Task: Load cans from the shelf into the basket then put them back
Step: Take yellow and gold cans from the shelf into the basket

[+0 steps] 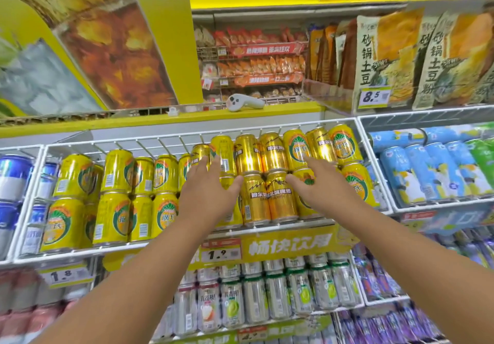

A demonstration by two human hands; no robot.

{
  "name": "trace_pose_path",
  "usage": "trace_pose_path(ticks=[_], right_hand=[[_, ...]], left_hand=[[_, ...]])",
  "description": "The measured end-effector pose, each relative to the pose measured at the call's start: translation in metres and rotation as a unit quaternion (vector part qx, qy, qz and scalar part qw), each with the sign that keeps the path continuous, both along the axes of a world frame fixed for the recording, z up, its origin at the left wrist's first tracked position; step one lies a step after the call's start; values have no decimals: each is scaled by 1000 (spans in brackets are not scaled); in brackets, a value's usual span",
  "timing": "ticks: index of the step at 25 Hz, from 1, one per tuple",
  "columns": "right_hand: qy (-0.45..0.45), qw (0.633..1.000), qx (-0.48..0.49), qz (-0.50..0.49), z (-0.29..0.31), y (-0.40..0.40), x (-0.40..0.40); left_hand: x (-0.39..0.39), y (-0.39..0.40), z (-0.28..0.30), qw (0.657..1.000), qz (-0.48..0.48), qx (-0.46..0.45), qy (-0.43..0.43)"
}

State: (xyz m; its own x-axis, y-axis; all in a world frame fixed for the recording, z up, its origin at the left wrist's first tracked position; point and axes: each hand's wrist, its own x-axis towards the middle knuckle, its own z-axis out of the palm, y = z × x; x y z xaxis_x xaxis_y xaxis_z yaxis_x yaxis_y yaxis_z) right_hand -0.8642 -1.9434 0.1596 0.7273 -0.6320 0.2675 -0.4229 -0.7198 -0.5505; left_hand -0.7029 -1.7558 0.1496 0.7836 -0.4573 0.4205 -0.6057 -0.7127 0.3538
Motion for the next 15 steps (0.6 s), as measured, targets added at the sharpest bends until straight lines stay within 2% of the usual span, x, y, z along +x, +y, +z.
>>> trace_pose_path(ticks=[2,8,15], right_hand=[[-26,999,38,-21,7,-17,12],[-54,994,60,-73,23,-49,40],[6,993,20,-119,31,-53,72]], left_hand=[[4,-10,4,1000,24,-10,13],[16,-37,13,995,80,-39,54],[31,-54,15,991,101,-51,68]])
